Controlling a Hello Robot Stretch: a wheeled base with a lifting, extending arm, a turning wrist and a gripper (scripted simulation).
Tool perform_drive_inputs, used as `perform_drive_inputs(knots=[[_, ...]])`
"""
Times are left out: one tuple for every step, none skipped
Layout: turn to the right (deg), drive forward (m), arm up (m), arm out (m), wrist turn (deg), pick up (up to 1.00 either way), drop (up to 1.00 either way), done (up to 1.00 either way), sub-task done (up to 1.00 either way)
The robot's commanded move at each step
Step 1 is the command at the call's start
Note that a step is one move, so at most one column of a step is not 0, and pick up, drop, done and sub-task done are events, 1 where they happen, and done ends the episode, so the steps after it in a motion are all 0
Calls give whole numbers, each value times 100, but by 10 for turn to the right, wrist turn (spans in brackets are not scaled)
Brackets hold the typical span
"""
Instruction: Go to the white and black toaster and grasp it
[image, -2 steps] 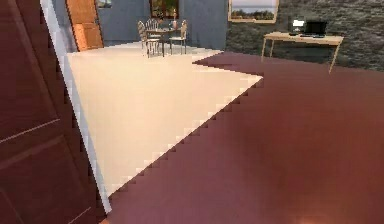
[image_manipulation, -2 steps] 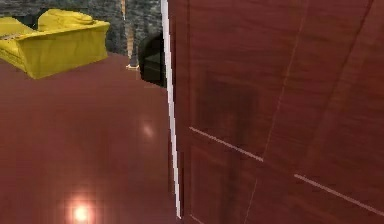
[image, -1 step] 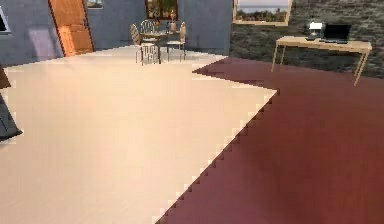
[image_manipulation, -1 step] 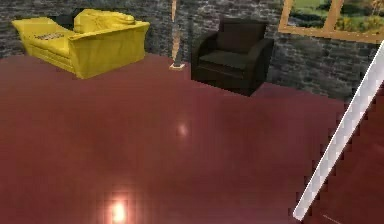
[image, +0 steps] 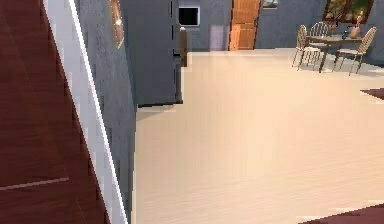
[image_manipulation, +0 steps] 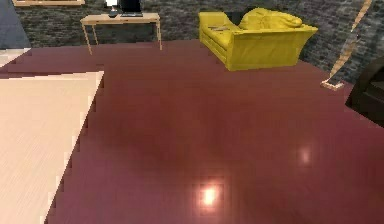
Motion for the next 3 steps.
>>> perform_drive_inputs(knots=[[0,5,0,0,0,0,0,0,0],[300,0,0,0,0,0,0,0,0],[0,45,0,0,0,0,0,0,0]])
